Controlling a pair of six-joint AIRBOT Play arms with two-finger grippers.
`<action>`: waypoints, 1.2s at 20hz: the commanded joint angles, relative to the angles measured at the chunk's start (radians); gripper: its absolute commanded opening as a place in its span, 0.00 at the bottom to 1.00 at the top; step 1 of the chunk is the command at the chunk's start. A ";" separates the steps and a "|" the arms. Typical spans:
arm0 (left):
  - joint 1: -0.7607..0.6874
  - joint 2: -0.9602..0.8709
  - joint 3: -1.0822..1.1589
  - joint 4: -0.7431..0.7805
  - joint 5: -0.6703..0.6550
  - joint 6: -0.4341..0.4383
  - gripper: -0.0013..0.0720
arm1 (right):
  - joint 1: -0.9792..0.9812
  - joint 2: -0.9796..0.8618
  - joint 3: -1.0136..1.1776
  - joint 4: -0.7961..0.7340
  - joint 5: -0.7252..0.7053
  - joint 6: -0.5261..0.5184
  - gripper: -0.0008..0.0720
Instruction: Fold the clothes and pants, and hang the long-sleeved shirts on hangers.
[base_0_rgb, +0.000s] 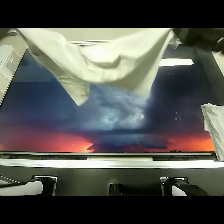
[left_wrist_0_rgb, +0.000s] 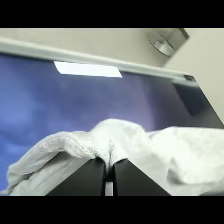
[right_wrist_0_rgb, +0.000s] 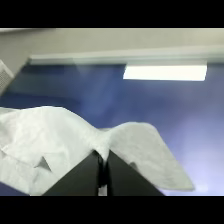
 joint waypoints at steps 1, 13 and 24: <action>0.047 0.288 -0.080 0.187 -0.066 -0.050 0.04 | 0.018 0.044 0.240 -0.078 0.236 0.071 0.06; -0.016 0.220 -0.122 0.373 -0.263 -0.149 0.04 | 0.018 -0.008 0.129 -0.256 0.373 0.286 0.06; -0.164 -0.665 -0.121 0.343 -0.087 -0.130 0.04 | 0.016 -0.713 0.070 -0.277 0.150 0.185 0.07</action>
